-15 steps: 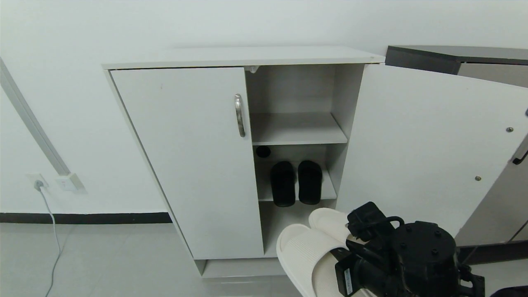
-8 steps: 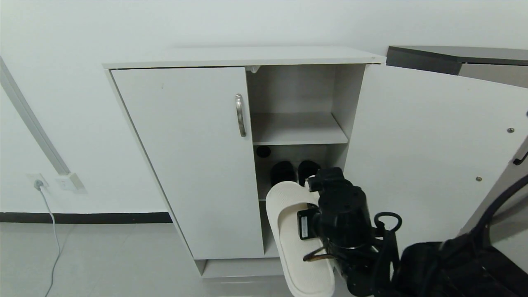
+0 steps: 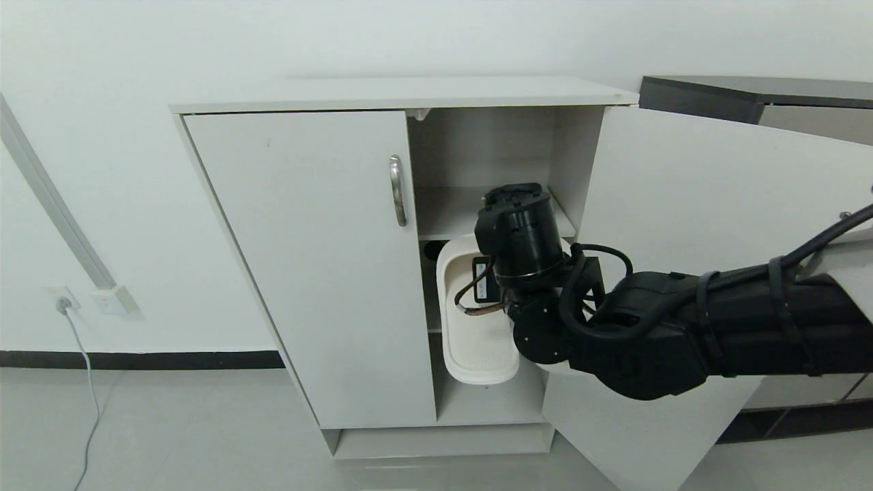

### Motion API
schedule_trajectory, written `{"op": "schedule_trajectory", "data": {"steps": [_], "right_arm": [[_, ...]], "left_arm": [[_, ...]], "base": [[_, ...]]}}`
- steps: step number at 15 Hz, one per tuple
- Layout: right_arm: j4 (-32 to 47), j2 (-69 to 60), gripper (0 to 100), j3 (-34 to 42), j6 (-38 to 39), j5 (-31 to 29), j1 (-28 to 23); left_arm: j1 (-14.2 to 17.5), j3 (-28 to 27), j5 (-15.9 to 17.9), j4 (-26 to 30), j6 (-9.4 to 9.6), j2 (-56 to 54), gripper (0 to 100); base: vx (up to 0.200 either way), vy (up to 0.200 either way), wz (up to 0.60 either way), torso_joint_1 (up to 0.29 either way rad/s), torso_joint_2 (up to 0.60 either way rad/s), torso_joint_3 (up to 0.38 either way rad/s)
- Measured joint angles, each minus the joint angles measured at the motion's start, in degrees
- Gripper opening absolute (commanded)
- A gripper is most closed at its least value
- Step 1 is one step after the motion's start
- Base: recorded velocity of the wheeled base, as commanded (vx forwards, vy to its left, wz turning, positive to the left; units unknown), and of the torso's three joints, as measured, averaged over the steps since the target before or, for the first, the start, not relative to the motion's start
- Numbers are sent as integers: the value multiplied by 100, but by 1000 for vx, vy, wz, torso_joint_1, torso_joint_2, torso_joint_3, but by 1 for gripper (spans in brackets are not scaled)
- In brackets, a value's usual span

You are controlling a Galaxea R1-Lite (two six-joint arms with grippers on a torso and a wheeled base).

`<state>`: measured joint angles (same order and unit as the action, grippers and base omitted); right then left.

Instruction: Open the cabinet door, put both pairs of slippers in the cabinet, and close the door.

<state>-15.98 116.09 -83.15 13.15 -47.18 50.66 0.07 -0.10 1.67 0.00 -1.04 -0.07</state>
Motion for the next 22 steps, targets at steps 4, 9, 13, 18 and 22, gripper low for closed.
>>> {"op": "schedule_trajectory", "data": {"steps": [4,9,13,18,22], "right_arm": [[46,-27,0,-78,-5,-4,-6],[39,-35,0,51,-5,-1,5],[22,-46,0,123,-13,0,13],[20,-51,0,124,-13,-9,7],[20,-30,0,118,-33,16,2]], "left_arm": [[0,0,-1,0,2,0,0],[-2,0,10,5,11,0,0],[0,0,11,10,11,0,0],[-2,0,10,11,9,0,0],[-5,0,0,0,9,0,0]], "base": [[0,0,0,0,0,0],[120,0,0,1,0,2],[200,0,0,-1,2,6],[200,0,0,4,2,2],[150,0,0,3,3,1]]}}
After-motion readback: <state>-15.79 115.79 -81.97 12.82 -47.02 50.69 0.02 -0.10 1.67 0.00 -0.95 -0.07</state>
